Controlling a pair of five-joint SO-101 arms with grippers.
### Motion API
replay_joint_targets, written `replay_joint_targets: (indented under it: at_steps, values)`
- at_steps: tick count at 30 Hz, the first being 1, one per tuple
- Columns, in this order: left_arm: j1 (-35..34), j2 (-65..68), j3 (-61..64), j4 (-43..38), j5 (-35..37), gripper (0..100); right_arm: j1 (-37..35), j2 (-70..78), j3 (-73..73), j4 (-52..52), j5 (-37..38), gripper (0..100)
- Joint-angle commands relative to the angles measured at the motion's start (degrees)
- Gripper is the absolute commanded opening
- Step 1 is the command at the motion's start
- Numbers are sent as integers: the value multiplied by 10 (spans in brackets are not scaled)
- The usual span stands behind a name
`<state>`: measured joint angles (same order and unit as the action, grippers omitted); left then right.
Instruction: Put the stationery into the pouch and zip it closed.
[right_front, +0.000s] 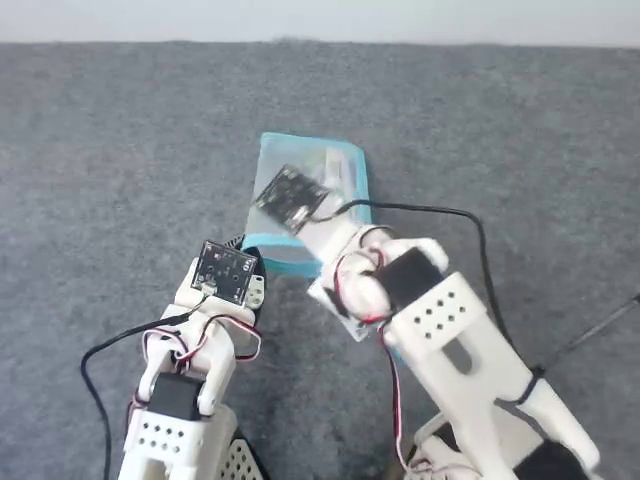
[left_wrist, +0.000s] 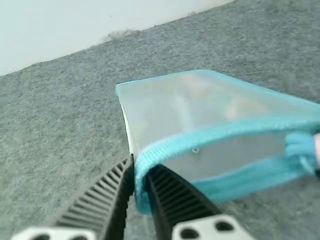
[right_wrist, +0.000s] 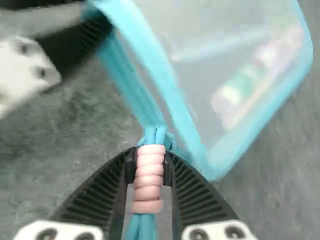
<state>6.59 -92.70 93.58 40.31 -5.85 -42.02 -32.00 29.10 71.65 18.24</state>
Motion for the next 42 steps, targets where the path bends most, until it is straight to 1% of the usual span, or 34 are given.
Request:
replay_joint_targets:
  at_steps: [1,6,12,16,18,22,24,26,30,35,38,42]
  values:
    - [30,-4,-13,-2,-6,10,-49,-37,-56,-9,12,6]
    - [36,-4,-14,2,-6,10,-95,-37,-62,-14,13,6]
    - [34,-4,-13,1,-5,10,-96,-38,-62,-15,13,7]
    - [34,-4,-13,1,-4,10,-95,-37,-60,6,13,17]
    - [33,-4,-13,1,-4,10,-85,-37,-60,28,13,68]
    - [27,-7,-15,0,-4,10,-58,-38,-60,80,14,203]
    - [18,-9,-15,-1,-4,10,-53,-38,-60,100,33,240]
    - [11,-5,-20,-4,-4,10,-55,-38,-60,114,45,255]
    - [10,-5,-21,-4,-4,10,-54,-55,-58,126,47,254]
    - [10,-6,-21,-3,-4,10,-47,-134,-10,131,49,254]
    - [10,-8,-21,-2,-4,10,-9,-180,56,107,68,256]
    - [10,-8,-21,-2,-4,10,45,-216,163,49,98,256]
